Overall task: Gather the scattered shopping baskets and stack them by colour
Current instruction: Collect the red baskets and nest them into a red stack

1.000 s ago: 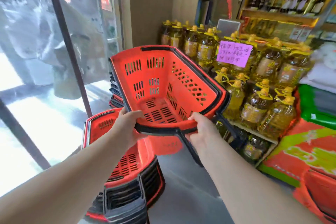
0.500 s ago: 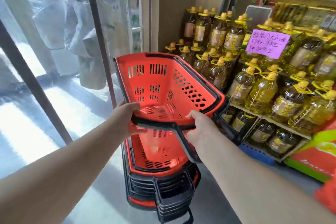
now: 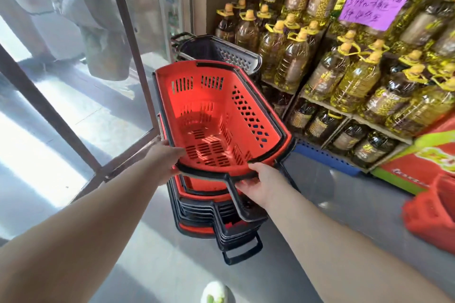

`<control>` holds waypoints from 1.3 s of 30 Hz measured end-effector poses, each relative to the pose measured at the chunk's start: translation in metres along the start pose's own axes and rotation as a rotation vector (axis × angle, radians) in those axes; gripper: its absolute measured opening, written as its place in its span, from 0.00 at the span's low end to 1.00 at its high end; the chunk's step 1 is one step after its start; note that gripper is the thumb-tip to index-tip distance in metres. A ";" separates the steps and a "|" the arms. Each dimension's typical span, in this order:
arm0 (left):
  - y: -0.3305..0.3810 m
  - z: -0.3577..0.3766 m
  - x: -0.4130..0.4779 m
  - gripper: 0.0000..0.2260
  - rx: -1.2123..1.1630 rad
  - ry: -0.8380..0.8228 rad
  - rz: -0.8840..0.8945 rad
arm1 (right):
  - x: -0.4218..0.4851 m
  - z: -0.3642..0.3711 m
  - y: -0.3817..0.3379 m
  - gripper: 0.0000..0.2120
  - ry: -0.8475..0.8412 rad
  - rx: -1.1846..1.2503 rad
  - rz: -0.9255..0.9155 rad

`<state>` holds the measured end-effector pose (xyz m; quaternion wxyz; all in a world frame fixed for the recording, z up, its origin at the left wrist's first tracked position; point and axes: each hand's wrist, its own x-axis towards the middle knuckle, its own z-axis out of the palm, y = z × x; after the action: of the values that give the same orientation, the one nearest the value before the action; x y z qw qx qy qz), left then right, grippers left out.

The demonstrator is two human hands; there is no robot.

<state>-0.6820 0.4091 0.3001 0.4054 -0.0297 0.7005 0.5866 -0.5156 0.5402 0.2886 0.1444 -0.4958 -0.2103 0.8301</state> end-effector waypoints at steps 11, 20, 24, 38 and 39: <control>-0.024 0.033 0.021 0.12 0.429 0.161 -0.045 | 0.014 -0.052 -0.011 0.12 0.079 -0.320 -0.066; -0.007 0.205 -0.004 0.10 0.631 -0.112 0.234 | -0.031 -0.170 -0.104 0.15 0.514 -0.843 -0.481; -0.011 0.319 -0.028 0.16 0.670 -0.294 0.297 | -0.056 -0.254 -0.160 0.15 0.639 -0.869 -0.560; -0.086 0.707 -0.149 0.03 0.711 -0.643 0.350 | -0.163 -0.587 -0.324 0.12 1.030 -0.740 -0.574; -0.090 0.727 -0.153 0.06 0.716 -0.653 0.348 | -0.164 -0.602 -0.334 0.14 1.034 -0.716 -0.568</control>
<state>-0.1456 0.9298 0.3322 0.4843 0.4126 0.6888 0.3476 0.1032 0.8811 0.3258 0.2652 -0.7709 -0.4974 0.2966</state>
